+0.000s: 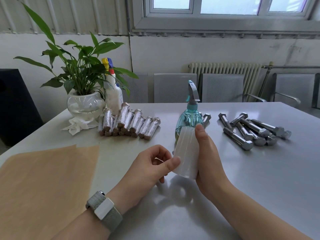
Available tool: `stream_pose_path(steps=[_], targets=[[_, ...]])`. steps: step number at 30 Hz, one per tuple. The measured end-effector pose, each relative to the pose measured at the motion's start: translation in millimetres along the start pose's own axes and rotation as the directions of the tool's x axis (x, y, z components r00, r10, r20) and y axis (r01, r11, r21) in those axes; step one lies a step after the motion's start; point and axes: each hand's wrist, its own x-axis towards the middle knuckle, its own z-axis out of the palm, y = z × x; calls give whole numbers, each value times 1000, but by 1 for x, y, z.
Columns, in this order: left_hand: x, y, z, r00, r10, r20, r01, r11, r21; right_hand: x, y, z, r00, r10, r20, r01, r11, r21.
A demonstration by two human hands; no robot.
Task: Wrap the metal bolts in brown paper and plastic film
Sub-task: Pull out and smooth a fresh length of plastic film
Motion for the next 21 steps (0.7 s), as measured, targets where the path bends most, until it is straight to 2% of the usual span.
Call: stream_pose_path(steps=[5, 11, 13, 16, 19, 21], targets=[[1, -1, -1, 1000, 24, -19, -25, 999, -38, 2, 2, -2, 1000, 17, 22, -18, 999, 27], [2, 0, -1, 991, 117, -66, -119, 993, -28, 2, 0, -3, 998, 46, 32, -44, 998, -40], [3, -1, -3, 993, 98, -73, -100, 995, -21, 2, 1, -5, 998, 62, 17, -61, 995, -77], [4, -2, -4, 999, -6, -41, 4, 998, -55, 4, 1, -7, 999, 54, -8, -54, 988, -145], [4, -1, -7, 997, -76, -11, 76, 997, 27, 5, 2, -7, 1000, 9, -29, -15, 982, -186], [4, -1, -7, 995, -98, -34, 99, 995, 13, 5, 3, -6, 999, 9, -30, -15, 983, -180]])
